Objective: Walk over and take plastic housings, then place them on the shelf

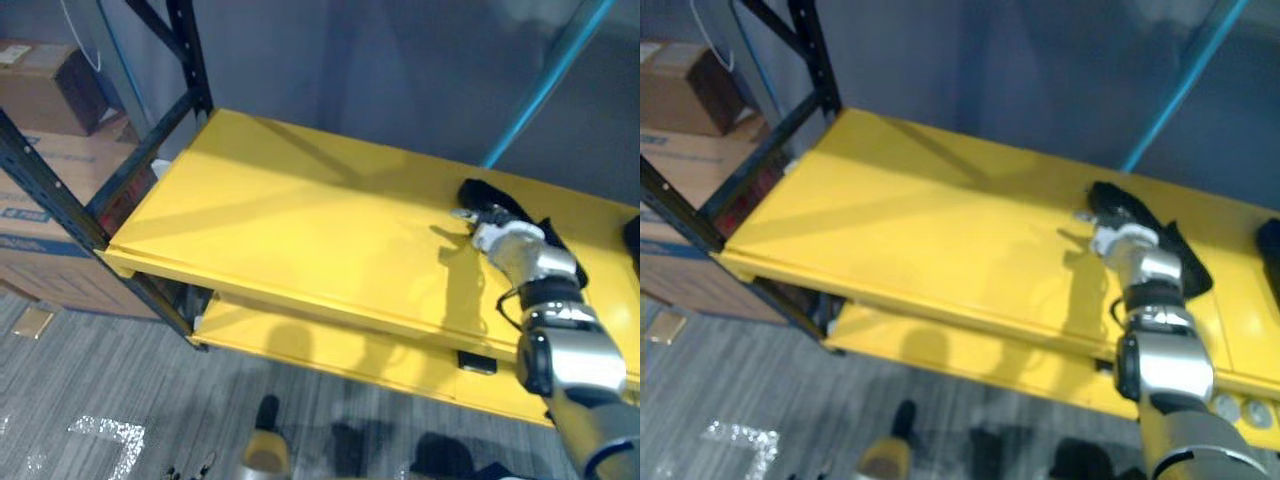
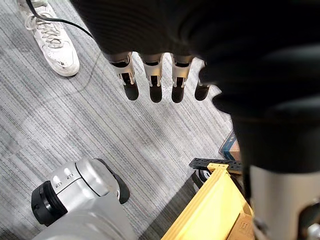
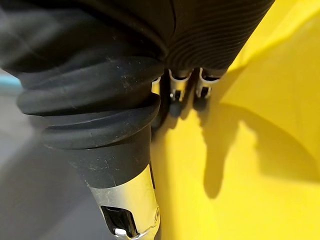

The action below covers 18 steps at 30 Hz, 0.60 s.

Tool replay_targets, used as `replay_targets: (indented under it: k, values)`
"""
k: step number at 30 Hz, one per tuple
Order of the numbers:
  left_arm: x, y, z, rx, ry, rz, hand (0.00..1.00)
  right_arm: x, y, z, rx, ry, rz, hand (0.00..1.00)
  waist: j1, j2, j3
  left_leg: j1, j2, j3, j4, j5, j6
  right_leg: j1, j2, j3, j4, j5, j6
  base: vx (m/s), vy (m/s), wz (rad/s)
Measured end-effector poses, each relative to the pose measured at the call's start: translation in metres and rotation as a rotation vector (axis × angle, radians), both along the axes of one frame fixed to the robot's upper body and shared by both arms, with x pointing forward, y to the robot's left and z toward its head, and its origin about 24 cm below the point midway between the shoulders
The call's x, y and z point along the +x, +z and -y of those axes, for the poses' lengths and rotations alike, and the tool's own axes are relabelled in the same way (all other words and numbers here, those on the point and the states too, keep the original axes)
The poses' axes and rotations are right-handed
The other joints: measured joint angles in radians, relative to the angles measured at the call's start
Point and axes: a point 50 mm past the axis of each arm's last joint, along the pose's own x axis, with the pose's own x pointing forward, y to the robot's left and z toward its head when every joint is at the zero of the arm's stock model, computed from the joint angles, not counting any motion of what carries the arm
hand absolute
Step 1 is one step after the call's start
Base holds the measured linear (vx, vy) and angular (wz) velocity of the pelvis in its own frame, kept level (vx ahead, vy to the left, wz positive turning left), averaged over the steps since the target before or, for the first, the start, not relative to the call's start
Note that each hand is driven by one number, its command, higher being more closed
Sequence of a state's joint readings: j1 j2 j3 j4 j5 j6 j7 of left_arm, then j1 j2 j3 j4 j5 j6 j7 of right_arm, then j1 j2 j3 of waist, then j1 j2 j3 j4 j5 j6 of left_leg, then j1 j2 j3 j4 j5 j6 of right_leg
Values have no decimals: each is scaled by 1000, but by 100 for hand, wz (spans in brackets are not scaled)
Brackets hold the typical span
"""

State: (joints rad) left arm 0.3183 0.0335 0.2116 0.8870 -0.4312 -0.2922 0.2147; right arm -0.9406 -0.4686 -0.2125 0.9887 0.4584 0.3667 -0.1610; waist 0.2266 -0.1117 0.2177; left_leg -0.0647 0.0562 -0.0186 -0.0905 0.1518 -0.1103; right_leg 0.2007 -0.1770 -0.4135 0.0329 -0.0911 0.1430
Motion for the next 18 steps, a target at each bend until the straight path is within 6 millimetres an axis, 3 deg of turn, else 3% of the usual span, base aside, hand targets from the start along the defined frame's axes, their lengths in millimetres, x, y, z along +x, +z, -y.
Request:
replay_targets:
  k: [8, 18]
  values:
    - [2, 1, -4, 17, -62, 4, 0, -4, -4, 6, 52, -12, 148, 0, -4, 0, 0, 10, -17, -13, 0, -5, 6, 12, -14, -3, 13, 1, 1, 30, 12, 6]
    - [-4, 0, -5, 17, -105, -5, 0, -11, -1, -14, 22, 291, 376, 0, -37, 0, 0, 6, -15, -27, 0, -12, 10, 6, -10, 4, 19, 1, 1, -4, 1, 2]
